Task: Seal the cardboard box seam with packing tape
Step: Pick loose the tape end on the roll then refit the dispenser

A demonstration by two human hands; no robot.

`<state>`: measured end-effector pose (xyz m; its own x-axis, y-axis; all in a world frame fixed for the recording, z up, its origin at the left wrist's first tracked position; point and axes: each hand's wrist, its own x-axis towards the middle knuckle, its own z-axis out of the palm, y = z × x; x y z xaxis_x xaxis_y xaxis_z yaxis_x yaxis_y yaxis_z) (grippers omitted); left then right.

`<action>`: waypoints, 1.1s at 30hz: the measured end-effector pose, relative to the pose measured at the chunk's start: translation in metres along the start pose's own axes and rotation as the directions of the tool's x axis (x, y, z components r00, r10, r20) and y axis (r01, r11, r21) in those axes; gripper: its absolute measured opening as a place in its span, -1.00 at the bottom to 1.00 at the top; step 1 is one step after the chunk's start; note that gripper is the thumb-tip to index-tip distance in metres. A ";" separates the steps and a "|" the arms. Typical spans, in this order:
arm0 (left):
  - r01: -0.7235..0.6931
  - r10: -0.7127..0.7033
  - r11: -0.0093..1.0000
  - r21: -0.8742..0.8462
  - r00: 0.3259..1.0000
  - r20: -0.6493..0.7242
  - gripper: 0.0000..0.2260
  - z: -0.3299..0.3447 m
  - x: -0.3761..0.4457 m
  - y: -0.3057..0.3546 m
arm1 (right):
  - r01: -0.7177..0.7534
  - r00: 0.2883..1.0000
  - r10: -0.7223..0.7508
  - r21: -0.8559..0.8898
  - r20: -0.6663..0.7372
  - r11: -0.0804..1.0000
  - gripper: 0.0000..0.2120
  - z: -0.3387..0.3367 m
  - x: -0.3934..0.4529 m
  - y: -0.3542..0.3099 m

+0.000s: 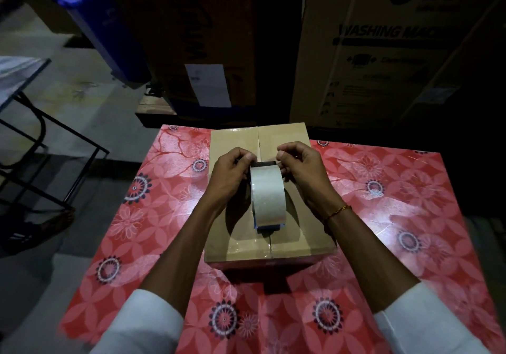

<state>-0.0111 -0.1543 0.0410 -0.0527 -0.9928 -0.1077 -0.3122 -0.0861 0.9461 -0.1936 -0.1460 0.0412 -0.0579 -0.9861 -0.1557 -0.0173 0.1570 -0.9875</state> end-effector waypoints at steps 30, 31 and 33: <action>0.156 -0.185 0.900 -0.408 0.982 -0.034 -0.87 0.000 -0.053 0.029 | 0.034 0.991 -0.022 -0.087 0.130 0.996 -0.46 0.003 -0.101 0.019; 0.151 -0.178 0.891 -0.428 0.984 -0.023 -0.87 -0.001 -0.056 0.033 | 0.012 0.991 -0.002 -0.078 0.136 0.997 -0.52 0.003 -0.102 0.015; 0.143 -0.159 0.881 -0.451 0.987 0.003 -0.86 -0.002 -0.062 0.041 | -0.011 0.986 0.012 -0.008 0.168 1.000 -0.64 0.002 -0.104 0.009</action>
<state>-0.0191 -0.0968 0.0873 -0.0058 -0.9663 -0.2575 0.1454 -0.2556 0.9558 -0.1858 -0.0420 0.0483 0.1104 -0.9792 -0.1701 -0.0244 0.1684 -0.9854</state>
